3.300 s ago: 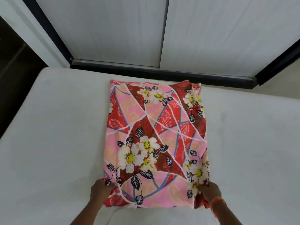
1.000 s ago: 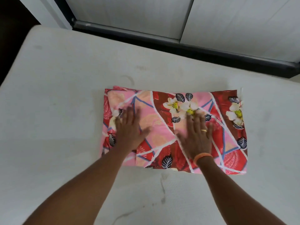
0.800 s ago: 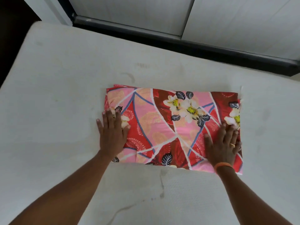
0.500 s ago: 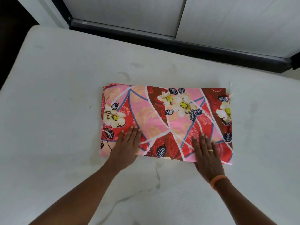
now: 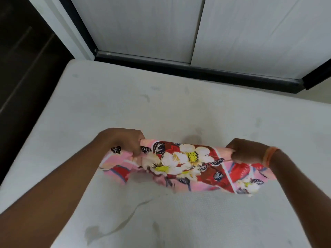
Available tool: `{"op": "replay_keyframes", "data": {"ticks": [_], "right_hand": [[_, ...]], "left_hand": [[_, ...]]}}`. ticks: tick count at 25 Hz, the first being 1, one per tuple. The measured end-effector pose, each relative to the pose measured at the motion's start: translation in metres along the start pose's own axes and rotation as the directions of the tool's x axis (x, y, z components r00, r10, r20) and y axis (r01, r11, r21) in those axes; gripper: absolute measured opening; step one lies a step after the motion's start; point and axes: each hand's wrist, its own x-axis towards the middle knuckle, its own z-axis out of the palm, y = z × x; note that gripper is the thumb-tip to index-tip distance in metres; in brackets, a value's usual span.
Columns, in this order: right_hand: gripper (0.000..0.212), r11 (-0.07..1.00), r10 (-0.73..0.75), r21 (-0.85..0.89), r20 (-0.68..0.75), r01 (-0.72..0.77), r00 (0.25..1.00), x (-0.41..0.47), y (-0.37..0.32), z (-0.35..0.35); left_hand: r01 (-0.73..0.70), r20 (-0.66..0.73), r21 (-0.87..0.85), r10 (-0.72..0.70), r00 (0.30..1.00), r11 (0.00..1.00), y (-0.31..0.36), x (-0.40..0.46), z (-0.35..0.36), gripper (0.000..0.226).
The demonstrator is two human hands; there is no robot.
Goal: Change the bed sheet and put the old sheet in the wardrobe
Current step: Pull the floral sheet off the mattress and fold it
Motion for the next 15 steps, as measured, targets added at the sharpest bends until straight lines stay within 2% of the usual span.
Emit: {"op": "replay_keyframes", "data": {"ticks": [3, 5, 6, 7, 8, 9, 10, 11, 13, 15], "right_hand": [[0.022, 0.993, 0.085, -0.087, 0.014, -0.083, 0.996, 0.015, 0.007, -0.008], [0.014, 0.981, 0.152, -0.108, -0.093, -0.162, 0.984, 0.047, 0.016, 0.009], [0.009, 0.976, 0.180, -0.089, -0.198, -0.201, 0.963, 0.066, 0.020, 0.026], [0.015, 0.968, 0.199, -0.073, -0.353, -0.239, 0.914, 0.081, 0.021, 0.046], [0.030, 0.968, 0.190, -0.047, -0.494, -0.245, 0.848, 0.094, 0.019, 0.072], [0.045, 0.979, 0.158, -0.011, -0.582, -0.202, 0.798, 0.104, 0.012, 0.102], [0.059, 0.991, 0.113, 0.013, -0.613, -0.133, 0.782, 0.111, -0.001, 0.133], [0.072, 0.997, 0.063, 0.007, -0.601, -0.073, 0.797, 0.116, -0.019, 0.162], [0.081, 0.993, -0.061, -0.116, -0.574, -0.008, 0.817, 0.122, -0.051, 0.212], [0.080, 0.983, -0.132, -0.183, -0.578, 0.030, 0.805, 0.126, -0.076, 0.250]], "left_hand": [[-0.010, 0.003, -0.050, 0.010, 1.000, 0.999, -0.004, 0.001, 0.005, 0.017], [0.009, -0.125, -0.042, -0.014, 0.992, 0.999, -0.011, 0.023, 0.023, 0.018], [0.055, -0.254, 0.021, -0.048, 0.966, 0.998, -0.017, 0.036, 0.038, 0.023], [0.138, -0.433, 0.084, -0.088, 0.897, 0.987, -0.024, 0.049, 0.055, 0.034], [0.215, -0.607, 0.083, -0.121, 0.785, 0.973, -0.033, 0.061, 0.075, 0.043], [0.251, -0.716, 0.011, -0.168, 0.678, 0.968, -0.041, 0.071, 0.099, 0.050], [0.257, -0.753, -0.118, -0.256, 0.606, 0.959, -0.047, 0.079, 0.123, 0.058], [0.268, -0.725, -0.284, -0.389, 0.568, 0.921, -0.052, 0.086, 0.147, 0.069], [0.303, -0.557, -0.583, -0.643, 0.526, 0.754, -0.060, 0.090, 0.187, 0.082], [0.325, -0.458, -0.709, -0.759, 0.464, 0.626, -0.072, 0.091, 0.217, 0.070]]}}
